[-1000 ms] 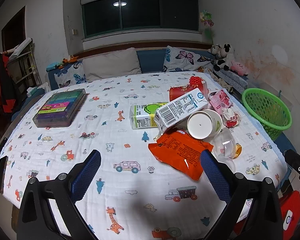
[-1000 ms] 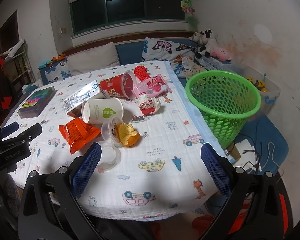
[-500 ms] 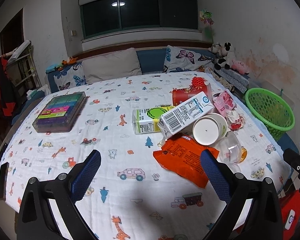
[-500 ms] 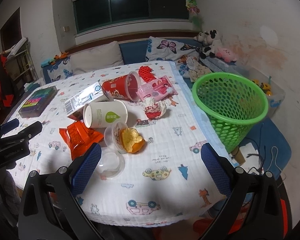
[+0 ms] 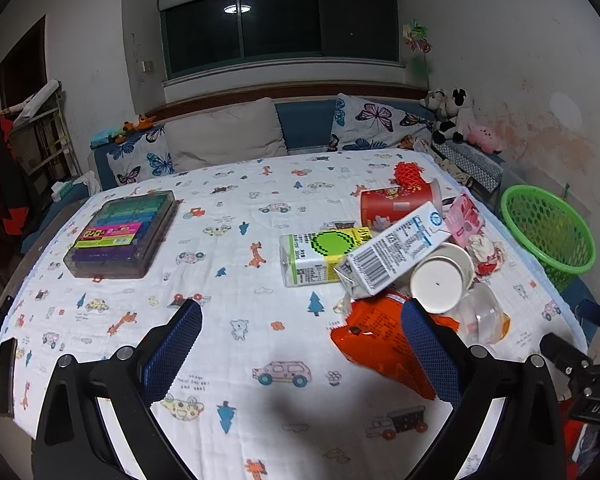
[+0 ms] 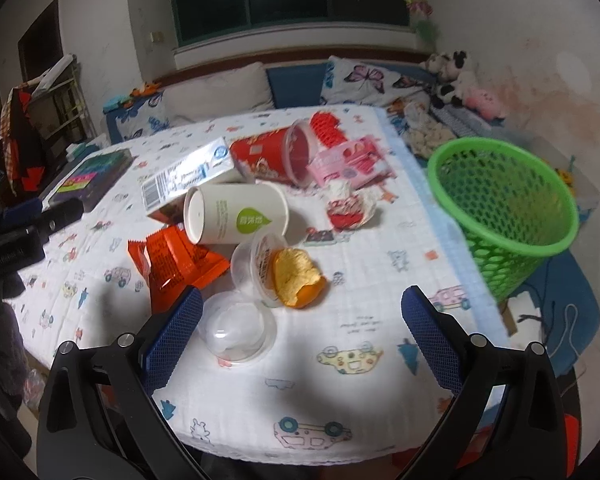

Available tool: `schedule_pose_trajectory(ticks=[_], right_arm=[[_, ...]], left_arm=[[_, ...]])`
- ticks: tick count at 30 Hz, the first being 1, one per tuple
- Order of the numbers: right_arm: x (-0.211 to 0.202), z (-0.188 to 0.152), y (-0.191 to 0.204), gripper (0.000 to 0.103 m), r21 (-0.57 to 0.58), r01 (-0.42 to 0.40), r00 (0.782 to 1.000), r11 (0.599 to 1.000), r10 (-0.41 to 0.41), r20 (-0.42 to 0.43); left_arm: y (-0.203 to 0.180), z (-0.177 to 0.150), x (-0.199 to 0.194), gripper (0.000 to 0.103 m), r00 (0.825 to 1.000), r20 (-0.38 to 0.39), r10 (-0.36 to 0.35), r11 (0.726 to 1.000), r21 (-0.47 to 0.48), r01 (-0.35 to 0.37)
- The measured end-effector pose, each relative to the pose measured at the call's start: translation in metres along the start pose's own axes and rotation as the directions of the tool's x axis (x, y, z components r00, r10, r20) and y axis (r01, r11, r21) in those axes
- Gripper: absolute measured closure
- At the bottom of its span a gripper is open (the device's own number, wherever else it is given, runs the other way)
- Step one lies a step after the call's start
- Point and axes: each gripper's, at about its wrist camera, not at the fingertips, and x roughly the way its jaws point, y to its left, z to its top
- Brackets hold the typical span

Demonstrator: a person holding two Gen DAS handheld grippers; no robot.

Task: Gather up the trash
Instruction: 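Reach the right tool to the orange peel while the left tool approaches the white milk carton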

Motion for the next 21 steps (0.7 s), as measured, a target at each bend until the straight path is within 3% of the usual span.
schedule_pose_trajectory(ticks=[15, 21], right_arm=[[0.026, -0.001, -0.008, 0.014, 0.006, -0.094, 0.993, 0.996, 0.094, -0.068], [0.039, 0.000, -0.013, 0.026, -0.019, -0.108, 0.989, 0.994, 0.106, -0.100]], left_arm=[[-0.006, 0.010, 0.027, 0.007, 0.999, -0.028, -0.033, 0.999, 0.039, 0.034], [-0.010, 0.013, 0.034, 0.007, 0.998, -0.034, -0.052, 0.997, 0.062, 0.054]])
